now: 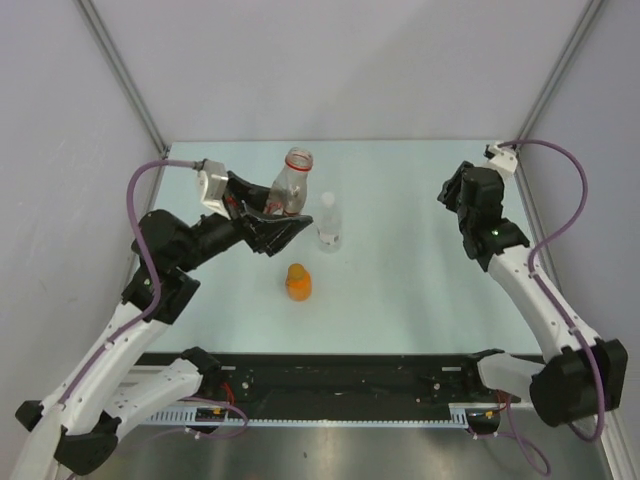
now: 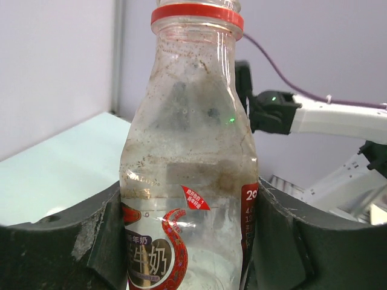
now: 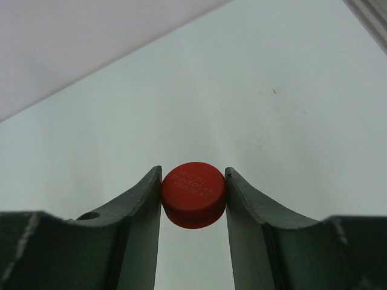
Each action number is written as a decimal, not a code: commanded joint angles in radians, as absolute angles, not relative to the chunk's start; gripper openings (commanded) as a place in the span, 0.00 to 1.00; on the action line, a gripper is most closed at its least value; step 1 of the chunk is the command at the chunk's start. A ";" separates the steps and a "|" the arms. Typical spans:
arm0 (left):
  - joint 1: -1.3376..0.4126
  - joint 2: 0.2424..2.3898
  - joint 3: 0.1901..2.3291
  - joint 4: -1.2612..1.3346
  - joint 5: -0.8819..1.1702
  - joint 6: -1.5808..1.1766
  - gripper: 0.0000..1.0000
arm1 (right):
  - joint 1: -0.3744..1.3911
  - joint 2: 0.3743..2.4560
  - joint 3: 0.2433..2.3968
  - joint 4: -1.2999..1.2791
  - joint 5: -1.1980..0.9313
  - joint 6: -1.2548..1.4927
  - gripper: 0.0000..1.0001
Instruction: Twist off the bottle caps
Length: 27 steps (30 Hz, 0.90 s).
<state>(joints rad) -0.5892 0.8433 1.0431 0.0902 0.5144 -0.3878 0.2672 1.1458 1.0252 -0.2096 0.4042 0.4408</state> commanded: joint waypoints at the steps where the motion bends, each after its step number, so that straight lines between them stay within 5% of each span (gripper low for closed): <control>1: -0.595 0.758 1.009 0.028 0.342 -0.334 0.01 | 0.244 1.290 1.003 -0.057 0.449 0.474 0.00; 27: -0.601 0.683 0.913 0.008 0.235 -0.295 0.01 | 0.198 1.828 1.040 0.080 0.428 0.517 0.00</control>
<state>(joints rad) -0.5938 0.6788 0.9108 -0.0109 0.2401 -0.3130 0.2050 1.8072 0.9974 0.0555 0.4316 0.4862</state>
